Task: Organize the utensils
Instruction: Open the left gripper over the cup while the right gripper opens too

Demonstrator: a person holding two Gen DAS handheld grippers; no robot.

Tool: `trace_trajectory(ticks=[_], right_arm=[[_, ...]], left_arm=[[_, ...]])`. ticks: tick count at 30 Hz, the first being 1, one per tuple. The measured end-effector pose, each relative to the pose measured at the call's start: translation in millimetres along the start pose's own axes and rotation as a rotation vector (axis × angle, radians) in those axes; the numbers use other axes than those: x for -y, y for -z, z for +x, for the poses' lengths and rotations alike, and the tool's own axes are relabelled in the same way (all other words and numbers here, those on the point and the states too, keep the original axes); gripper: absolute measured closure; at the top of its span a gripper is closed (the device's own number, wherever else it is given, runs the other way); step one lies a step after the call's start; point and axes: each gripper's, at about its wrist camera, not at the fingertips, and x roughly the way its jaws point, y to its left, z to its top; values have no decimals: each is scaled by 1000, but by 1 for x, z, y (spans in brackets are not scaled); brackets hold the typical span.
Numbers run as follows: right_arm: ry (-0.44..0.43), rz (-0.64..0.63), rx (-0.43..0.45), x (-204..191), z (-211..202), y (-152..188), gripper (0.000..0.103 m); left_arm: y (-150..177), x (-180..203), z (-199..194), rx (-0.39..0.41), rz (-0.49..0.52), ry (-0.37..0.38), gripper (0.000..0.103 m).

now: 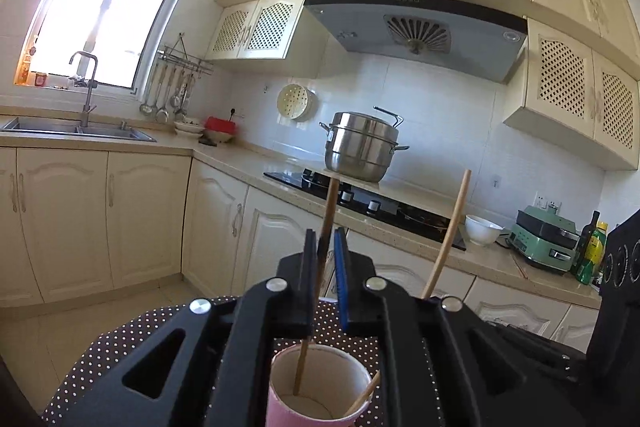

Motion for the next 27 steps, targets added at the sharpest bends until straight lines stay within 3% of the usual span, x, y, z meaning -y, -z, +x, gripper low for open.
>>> trace_trajectory(ticks=[1,2,12,15,18,20,21,27], right_arm=[[4,2,-6,-1,0,2,96],[9,4,-9,-1,-1,4,96],[48,34,-53,1,-3,15,96],[59,43,-58,2,-7,17,96],[74,52,-63,4,-12,19,84],[79,60,-60,6,-17,21,60],[82,61,-55,6,-21,22,56],[98,59,-64,8,-40,30,56]], left_arm=[[1,-1,-1,-13,-4,-7,73],[3,-3,-2,-21,-8,-9,68],[11,-13,-15,-122,-13,-19,56],[13,-15,-21,-144,-9,-34,47],[14,-17,-26,-165,-17,-42,44],[15,-20,-31,-177,-32,-38,40],[16,-22,-33,-187,-39,-38,39],[22,-26,-51,-228,-54,-36,39]])
